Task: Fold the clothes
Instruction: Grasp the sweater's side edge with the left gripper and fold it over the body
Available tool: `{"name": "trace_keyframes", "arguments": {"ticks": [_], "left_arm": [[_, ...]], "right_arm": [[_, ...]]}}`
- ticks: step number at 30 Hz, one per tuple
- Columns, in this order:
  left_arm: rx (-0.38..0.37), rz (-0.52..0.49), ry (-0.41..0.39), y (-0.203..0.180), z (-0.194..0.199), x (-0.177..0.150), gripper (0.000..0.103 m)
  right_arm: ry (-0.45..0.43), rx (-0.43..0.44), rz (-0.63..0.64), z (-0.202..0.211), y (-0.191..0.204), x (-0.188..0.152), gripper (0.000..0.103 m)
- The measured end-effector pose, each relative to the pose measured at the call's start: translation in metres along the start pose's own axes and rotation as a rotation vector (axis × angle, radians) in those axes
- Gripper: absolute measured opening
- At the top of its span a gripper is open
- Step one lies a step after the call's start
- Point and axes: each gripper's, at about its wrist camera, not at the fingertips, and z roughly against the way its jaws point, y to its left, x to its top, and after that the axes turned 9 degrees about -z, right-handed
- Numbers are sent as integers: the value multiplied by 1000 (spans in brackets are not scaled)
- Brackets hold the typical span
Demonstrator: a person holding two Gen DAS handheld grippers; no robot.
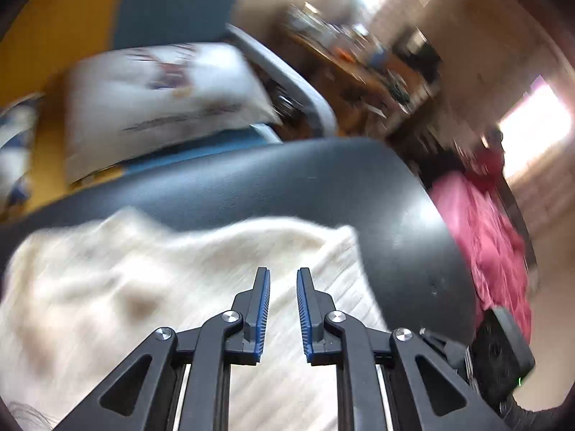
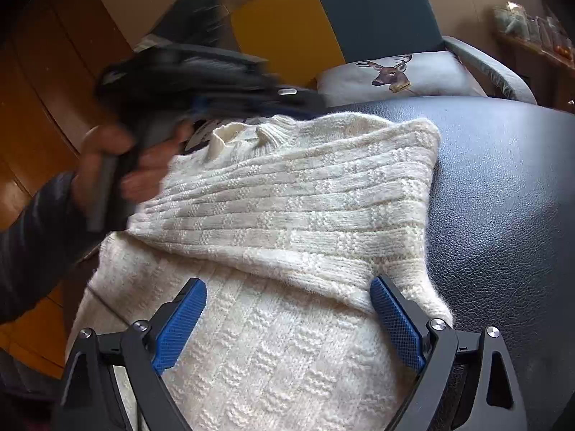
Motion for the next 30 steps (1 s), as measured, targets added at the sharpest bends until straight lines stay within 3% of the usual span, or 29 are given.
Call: {"name": "trace_keyframes", "arguments": {"ticks": [5,11,14,17,20,24,27,30], "left_arm": [[126,177,-30,53,58,-76,14],[267,238,-86,90,99,-128,13],[281,244,-86,106,96,-139,13],[311,210,-101,112,91,-143,11],[281,263,-118,112,108,-151,11],[98,485,-234,129,154,-186,15],[-9,731,-362,155,200,-248,17],[37,926,-493,178,258,-326,19]], "right_arm": [[-10,-58,44,1,19,8,95],[-50,-99,81,7,52,30,102],[-2,-146,131,-20,77,43,102],[97,-262,142,-58,81,37,102],[121,-321,141,-74,77,27,103],[107,-330,116,-68,76,24,103],[63,-283,98,-55,86,26,103],[43,-211,93,-55,109,23,103]]}}
